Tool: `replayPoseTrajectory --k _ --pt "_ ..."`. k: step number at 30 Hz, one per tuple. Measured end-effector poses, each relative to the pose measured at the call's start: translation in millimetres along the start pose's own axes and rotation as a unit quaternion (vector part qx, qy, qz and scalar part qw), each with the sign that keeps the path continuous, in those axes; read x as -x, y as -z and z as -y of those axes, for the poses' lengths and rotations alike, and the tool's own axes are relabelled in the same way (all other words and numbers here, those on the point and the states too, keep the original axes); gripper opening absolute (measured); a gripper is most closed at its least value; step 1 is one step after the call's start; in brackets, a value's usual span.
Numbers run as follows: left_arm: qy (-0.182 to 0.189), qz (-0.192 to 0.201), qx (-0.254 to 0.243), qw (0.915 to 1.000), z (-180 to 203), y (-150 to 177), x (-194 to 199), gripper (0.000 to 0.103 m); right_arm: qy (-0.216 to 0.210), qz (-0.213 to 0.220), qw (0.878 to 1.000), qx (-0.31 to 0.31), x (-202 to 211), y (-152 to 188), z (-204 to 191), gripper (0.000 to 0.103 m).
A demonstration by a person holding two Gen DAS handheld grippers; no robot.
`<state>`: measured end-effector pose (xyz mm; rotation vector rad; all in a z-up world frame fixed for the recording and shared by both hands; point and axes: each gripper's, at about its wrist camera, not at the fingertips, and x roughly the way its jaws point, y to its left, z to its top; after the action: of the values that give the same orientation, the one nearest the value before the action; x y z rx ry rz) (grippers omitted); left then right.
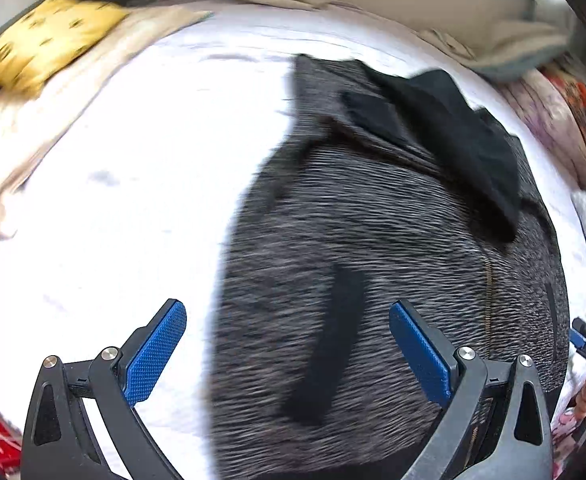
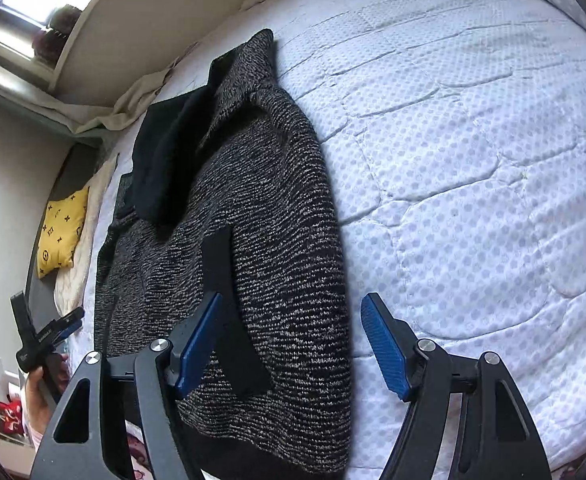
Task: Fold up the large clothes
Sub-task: 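Move both tools to the black hem of the jacket, then close both tools on the jacket hem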
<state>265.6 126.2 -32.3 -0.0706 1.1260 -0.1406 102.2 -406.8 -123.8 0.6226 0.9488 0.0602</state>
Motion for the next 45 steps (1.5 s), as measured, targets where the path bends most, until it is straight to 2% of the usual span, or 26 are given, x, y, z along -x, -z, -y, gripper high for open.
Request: replayPoseTrajectory --k 3,8,12,14,15,19,23,26,28,30,32,34,36,38,41,45 --pt "0.015 -0.02 0.029 0.9993 -29.9 13.7 1.2 0.098 0.006 -0.005 1.0 0.014 -1.6 1.2 -4.2 0.07" --pt "0.06 -0.085 0.05 0.9933 -46.9 38.4 -18.5 0.075 0.009 -0.018 1.0 0.021 -4.2 0.8 -3.7 0.068" --pt "0.084 -0.101 0.037 0.9906 -44.5 55.2 -17.9 0.074 -0.003 -0.026 1.0 0.007 -3.5 0.1 3.1 0.067" --pt "0.113 -0.115 0.036 0.9862 -41.4 61.2 -18.3 0.074 -0.012 -0.031 0.999 -0.002 -3.8 0.5 7.2 0.067" --pt "0.125 -0.122 0.038 0.9839 -39.6 64.5 -19.8 0.073 -0.014 -0.035 0.999 -0.004 -3.5 0.7 8.9 0.063" --pt "0.153 -0.141 0.028 0.9778 -32.6 72.5 -22.7 0.06 -0.026 -0.049 0.998 -0.012 -2.3 2.0 17.8 0.057" --pt "0.194 -0.166 0.037 0.9663 -26.0 77.0 -28.9 0.052 -0.065 -0.074 0.995 -0.033 -4.7 8.7 26.7 0.057" --pt "0.235 -0.191 0.047 0.9519 -24.0 82.3 -33.4 0.049 -0.089 -0.104 0.99 -0.02 -9.3 17.2 22.6 0.057" --pt "0.247 -0.203 0.042 0.9466 -19.9 85.3 -35.0 0.048 -0.1 -0.12 0.988 -0.005 -11.3 23.5 17.3 0.057" --pt "0.253 -0.207 0.037 0.9444 -13.1 84.8 -37.9 0.043 -0.111 -0.133 0.985 0.001 -13.8 28.8 12.0 0.056" --pt "0.253 -0.208 0.043 0.9439 -11.4 83.9 -41.1 0.03 -0.126 -0.147 0.981 0.002 -19.0 33.9 7.1 0.05" --pt "0.255 -0.208 0.057 0.9425 -18.1 82.3 -44.0 0.021 -0.137 -0.155 0.978 -0.007 -25.2 36.2 6.5 0.039" --pt "0.266 -0.209 0.079 0.9376 -22.7 79.6 -47.8 0.019 -0.147 -0.161 0.975 -0.031 -33.4 35.7 10.4 0.017" --pt "0.271 -0.203 0.083 0.9373 -25.8 80.8 -45.5 0.016 -0.156 -0.164 0.972 -0.056 -37.9 34.6 16.2 0.014" --pt "0.29 -0.181 0.079 0.9363 -24.4 77.9 -35.2 0.015 -0.168 -0.158 0.972 -0.049 -32.2 34.4 13.2 0.012" --pt "0.34 -0.146 0.094 0.9244 -24.1 71.7 -24.3 0.015 -0.226 -0.123 0.965 -0.041 -20.2 28.8 -2.5 0.011"
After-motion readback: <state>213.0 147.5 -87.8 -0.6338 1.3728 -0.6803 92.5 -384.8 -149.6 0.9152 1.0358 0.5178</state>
